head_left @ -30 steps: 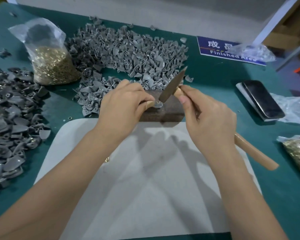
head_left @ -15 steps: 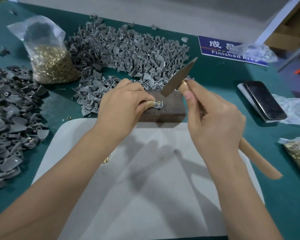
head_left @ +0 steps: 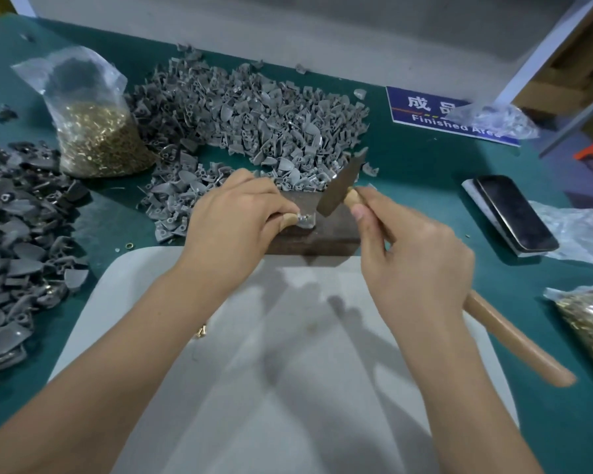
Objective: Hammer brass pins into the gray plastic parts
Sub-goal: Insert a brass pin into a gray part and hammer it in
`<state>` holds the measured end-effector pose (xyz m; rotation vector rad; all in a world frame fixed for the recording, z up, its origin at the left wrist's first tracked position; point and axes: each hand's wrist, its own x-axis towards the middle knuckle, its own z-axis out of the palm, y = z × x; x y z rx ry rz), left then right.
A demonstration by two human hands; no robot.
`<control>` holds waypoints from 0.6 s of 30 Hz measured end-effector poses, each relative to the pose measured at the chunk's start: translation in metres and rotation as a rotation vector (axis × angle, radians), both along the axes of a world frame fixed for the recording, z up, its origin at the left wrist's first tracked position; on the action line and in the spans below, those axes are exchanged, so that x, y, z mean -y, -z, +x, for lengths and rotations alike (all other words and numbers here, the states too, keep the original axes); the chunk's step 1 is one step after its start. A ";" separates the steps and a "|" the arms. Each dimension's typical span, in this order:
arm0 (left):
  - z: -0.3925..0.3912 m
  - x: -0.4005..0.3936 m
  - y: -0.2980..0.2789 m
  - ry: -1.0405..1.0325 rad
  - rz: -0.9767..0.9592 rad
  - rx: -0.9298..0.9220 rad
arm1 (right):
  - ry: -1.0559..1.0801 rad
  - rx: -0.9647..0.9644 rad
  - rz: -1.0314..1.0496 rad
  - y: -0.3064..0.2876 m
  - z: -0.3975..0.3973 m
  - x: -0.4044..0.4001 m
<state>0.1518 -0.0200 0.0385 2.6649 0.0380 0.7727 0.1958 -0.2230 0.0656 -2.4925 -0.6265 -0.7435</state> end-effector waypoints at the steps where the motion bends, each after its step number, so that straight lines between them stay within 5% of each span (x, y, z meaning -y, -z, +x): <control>1: 0.000 0.000 0.000 -0.003 0.003 0.000 | 0.000 0.022 0.064 -0.001 -0.001 0.001; 7: 0.001 0.000 -0.003 -0.013 0.003 0.000 | -0.090 -0.007 -0.023 0.001 0.001 -0.003; 11: 0.001 0.000 -0.003 -0.005 -0.014 0.010 | -0.091 0.053 0.136 -0.001 0.000 -0.001; 15: 0.001 0.000 -0.002 -0.016 -0.015 0.009 | -0.102 0.060 -0.065 0.002 0.004 -0.001; 18: 0.001 0.000 -0.001 -0.014 -0.022 0.012 | -0.040 0.112 0.080 0.001 0.005 0.004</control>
